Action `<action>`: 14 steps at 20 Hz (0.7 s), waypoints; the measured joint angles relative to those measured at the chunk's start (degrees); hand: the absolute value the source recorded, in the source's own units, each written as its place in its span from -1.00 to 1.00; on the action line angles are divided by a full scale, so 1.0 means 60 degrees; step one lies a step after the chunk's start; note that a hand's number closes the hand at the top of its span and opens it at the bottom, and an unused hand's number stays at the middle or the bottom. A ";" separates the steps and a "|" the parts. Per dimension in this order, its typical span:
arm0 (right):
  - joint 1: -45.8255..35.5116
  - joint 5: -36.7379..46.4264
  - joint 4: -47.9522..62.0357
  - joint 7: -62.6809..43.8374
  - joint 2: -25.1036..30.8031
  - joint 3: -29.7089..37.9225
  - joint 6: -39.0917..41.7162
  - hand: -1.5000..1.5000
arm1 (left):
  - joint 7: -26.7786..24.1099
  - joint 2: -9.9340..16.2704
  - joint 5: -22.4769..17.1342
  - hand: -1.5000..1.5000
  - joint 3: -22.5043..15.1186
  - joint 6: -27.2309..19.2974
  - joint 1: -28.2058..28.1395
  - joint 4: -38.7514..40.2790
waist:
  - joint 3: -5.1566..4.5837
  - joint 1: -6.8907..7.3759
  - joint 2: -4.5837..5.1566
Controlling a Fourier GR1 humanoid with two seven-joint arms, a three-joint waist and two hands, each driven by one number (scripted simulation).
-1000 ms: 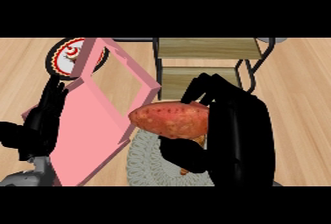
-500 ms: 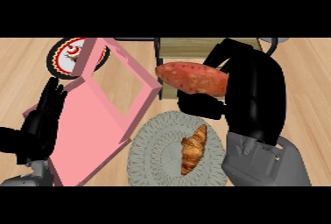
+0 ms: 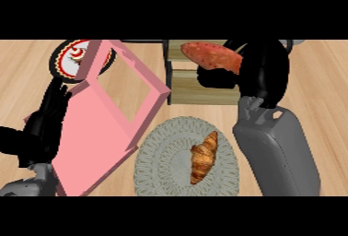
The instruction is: Pick the sweet potato from the placemat and place it in the tiered shelf
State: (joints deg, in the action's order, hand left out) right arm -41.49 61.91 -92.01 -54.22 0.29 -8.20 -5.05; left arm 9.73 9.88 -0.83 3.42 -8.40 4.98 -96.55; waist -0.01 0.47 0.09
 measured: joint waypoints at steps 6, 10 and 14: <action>-0.0547 -0.0217 0.1762 0.1107 0.0101 0.0753 -0.1053 1.00 | -0.0098 -0.0127 0.0102 0.00 -0.0007 0.0035 -0.0034 0.0085 | 0.0001 0.0001 0.0002; -0.0780 -0.0325 0.2909 0.1474 0.0014 0.1053 -0.2231 1.00 | -0.0030 -0.0172 0.0204 0.00 -0.0027 -0.0003 0.0073 0.0091 | 0.0002 0.0045 0.0016; -0.1161 -0.1092 0.3948 0.1905 -0.0010 0.1521 -0.2851 -1.00 | -0.0090 -0.0150 0.0154 0.00 0.0027 0.0117 0.0051 0.0091 | 0.0003 0.0055 0.0016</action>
State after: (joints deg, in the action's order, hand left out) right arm -48.45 55.36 -68.32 -42.79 0.23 0.93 -22.16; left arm 9.18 8.98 0.10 3.58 -7.70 5.29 -96.01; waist 0.01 0.81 0.19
